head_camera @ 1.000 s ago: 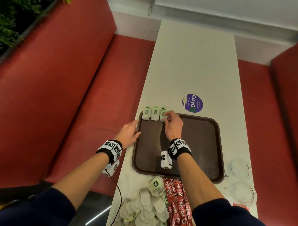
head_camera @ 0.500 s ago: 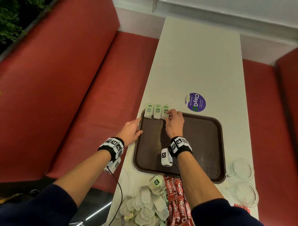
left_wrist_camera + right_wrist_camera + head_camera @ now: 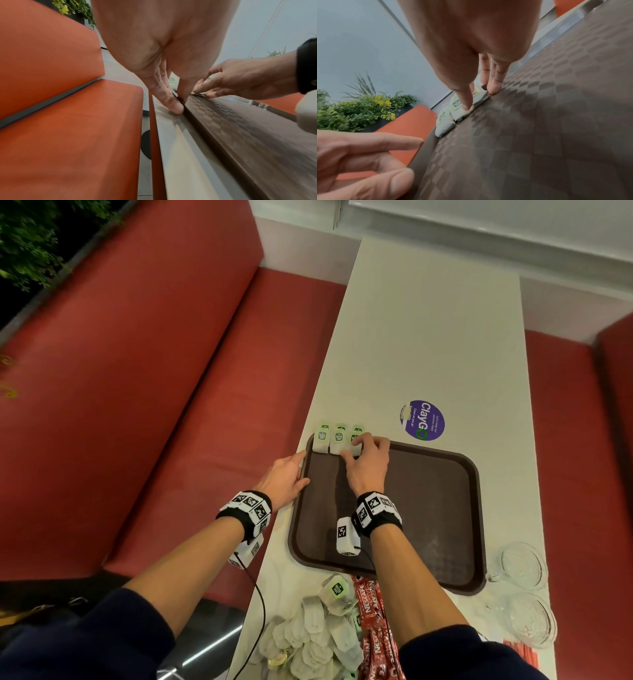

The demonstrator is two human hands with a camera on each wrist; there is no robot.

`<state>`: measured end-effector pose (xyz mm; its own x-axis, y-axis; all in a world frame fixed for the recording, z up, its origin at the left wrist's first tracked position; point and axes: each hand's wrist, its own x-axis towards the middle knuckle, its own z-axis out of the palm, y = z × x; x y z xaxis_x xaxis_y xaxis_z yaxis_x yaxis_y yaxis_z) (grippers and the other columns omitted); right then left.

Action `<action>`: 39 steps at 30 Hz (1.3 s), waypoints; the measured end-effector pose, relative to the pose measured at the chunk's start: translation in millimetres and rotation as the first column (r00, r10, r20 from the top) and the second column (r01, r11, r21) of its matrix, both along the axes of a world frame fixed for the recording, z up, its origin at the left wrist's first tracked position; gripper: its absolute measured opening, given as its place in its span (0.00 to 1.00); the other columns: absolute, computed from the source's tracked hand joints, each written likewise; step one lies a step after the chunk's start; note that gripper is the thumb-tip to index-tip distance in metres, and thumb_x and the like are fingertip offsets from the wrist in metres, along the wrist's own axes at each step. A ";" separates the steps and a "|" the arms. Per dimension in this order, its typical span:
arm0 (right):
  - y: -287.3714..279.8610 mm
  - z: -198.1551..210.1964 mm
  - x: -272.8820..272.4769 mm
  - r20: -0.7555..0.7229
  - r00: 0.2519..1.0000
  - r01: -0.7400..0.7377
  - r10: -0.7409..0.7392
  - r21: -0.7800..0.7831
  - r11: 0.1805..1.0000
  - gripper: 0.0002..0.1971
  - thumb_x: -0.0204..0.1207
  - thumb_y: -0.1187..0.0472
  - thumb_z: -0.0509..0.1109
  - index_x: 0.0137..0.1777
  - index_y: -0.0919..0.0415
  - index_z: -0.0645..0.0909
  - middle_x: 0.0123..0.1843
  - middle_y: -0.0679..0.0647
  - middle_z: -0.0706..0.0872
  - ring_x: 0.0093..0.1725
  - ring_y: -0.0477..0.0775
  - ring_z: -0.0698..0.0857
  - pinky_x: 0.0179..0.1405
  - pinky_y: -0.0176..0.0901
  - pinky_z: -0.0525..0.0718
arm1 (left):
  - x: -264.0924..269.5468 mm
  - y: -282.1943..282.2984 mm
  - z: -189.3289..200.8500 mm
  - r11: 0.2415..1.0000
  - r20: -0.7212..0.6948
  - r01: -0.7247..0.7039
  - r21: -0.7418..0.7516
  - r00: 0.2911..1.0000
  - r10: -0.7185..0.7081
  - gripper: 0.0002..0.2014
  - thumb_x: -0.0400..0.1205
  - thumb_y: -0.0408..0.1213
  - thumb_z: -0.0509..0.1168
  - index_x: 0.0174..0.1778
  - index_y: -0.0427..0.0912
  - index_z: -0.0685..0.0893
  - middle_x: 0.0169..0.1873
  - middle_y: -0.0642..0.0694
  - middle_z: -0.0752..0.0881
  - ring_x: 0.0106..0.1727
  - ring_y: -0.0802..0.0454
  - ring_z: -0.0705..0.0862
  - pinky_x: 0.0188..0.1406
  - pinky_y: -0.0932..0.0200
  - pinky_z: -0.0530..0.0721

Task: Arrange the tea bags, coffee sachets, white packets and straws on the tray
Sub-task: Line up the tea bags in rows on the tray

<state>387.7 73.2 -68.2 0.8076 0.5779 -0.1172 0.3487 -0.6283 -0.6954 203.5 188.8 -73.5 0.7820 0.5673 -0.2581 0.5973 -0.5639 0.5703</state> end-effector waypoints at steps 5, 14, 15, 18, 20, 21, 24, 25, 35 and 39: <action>-0.3 7.2 -0.5 -0.045 0.999 -0.025 0.024 -0.032 0.999 0.13 0.82 0.58 0.82 0.61 0.55 0.84 0.72 0.59 0.77 0.71 0.64 0.80 0.66 0.46 0.78 | 0.4 0.3 2.4 1.000 -0.011 0.007 0.009 1.000 -0.007 0.34 0.88 0.40 0.74 0.90 0.41 0.69 0.54 0.41 0.88 0.51 0.41 0.87 0.58 0.40 0.90; -62.9 77.1 -41.2 0.040 0.971 -0.239 0.237 0.028 0.971 0.03 0.87 0.50 0.74 0.57 0.44 0.84 0.58 0.49 0.88 0.58 0.52 0.88 0.60 0.48 0.83 | -66.7 -32.9 79.8 0.962 -0.021 0.186 0.198 0.982 -0.185 0.16 0.94 0.49 0.62 0.75 0.50 0.81 0.59 0.51 0.86 0.53 0.49 0.88 0.50 0.48 0.88; -76.7 83.7 -53.2 0.029 0.953 -0.304 0.303 0.028 0.952 0.02 0.87 0.50 0.74 0.57 0.43 0.84 0.56 0.46 0.88 0.56 0.49 0.89 0.61 0.50 0.86 | -83.8 -42.4 86.4 0.958 -0.017 0.211 0.193 0.977 -0.211 0.15 0.94 0.50 0.61 0.73 0.51 0.83 0.58 0.53 0.86 0.50 0.51 0.88 0.49 0.49 0.88; -118.3 95.1 -93.9 -0.010 0.875 -0.484 0.484 0.006 0.875 0.03 0.87 0.51 0.75 0.55 0.41 0.84 0.52 0.40 0.88 0.52 0.43 0.88 0.57 0.53 0.91 | -135.8 -74.3 94.7 0.938 -0.060 0.300 0.173 0.954 -0.294 0.15 0.94 0.51 0.59 0.70 0.52 0.84 0.58 0.55 0.86 0.48 0.52 0.88 0.47 0.47 0.89; -142.8 95.3 -119.2 -0.037 0.822 -0.569 0.569 -0.009 0.822 0.04 0.87 0.53 0.75 0.55 0.41 0.84 0.51 0.40 0.88 0.50 0.40 0.87 0.55 0.51 0.91 | -166.7 -97.6 92.9 0.919 -0.121 0.356 0.166 0.933 -0.339 0.16 0.94 0.52 0.57 0.70 0.52 0.85 0.58 0.55 0.85 0.52 0.51 0.88 0.46 0.45 0.89; -153.3 93.6 -131.1 -0.055 0.795 -0.606 0.604 -0.020 0.795 0.04 0.87 0.52 0.75 0.54 0.41 0.83 0.51 0.40 0.87 0.50 0.38 0.87 0.54 0.51 0.91 | -180.9 -109.5 90.7 0.911 -0.150 0.378 0.162 0.922 -0.356 0.17 0.94 0.53 0.56 0.69 0.52 0.85 0.58 0.55 0.85 0.54 0.51 0.88 0.46 0.45 0.89; -175.3 84.0 -165.6 -0.091 0.728 -0.686 0.680 -0.082 0.723 0.03 0.88 0.50 0.74 0.56 0.40 0.83 0.54 0.40 0.86 0.51 0.41 0.86 0.55 0.51 0.90 | -216.1 -142.9 80.2 0.890 -0.225 0.427 0.158 0.893 -0.389 0.19 0.93 0.55 0.54 0.68 0.52 0.85 0.58 0.53 0.85 0.58 0.50 0.87 0.47 0.45 0.89; -179.7 80.0 -176.5 -0.092 0.706 -0.708 0.702 -0.107 0.698 0.03 0.87 0.49 0.74 0.58 0.41 0.83 0.55 0.40 0.86 0.52 0.43 0.86 0.55 0.53 0.90 | -225.8 -152.9 75.9 0.888 -0.241 0.432 0.158 0.889 -0.389 0.19 0.93 0.56 0.53 0.68 0.52 0.85 0.57 0.52 0.85 0.58 0.49 0.87 0.46 0.46 0.88; -193.3 67.1 -243.4 -0.077 0.468 -0.827 0.880 -0.390 0.406 0.35 0.71 0.34 0.84 0.74 0.41 0.75 0.71 0.52 0.75 0.65 0.58 0.81 0.58 0.58 0.89 | -249.5 -208.7 42.7 0.989 -0.167 0.146 -0.037 0.974 -0.150 0.29 0.89 0.53 0.70 0.81 0.41 0.75 0.66 0.46 0.78 0.57 0.46 0.86 0.57 0.47 0.87; -200.1 51.8 -249.2 -0.073 0.489 -0.812 0.869 -0.403 0.423 0.27 0.75 0.44 0.85 0.70 0.44 0.79 0.70 0.51 0.74 0.67 0.59 0.79 0.53 0.57 0.89 | -241.2 -213.6 34.5 0.996 -0.167 0.056 -0.074 0.984 -0.068 0.28 0.86 0.42 0.76 0.80 0.40 0.75 0.66 0.43 0.82 0.62 0.43 0.86 0.59 0.51 0.84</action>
<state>138.5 -126.9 -16.4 -0.0367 0.9163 -0.3987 0.9026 -0.1408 -0.4068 -37.7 -24.8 -38.9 0.7568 0.4956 -0.4263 0.6536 -0.5657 0.5027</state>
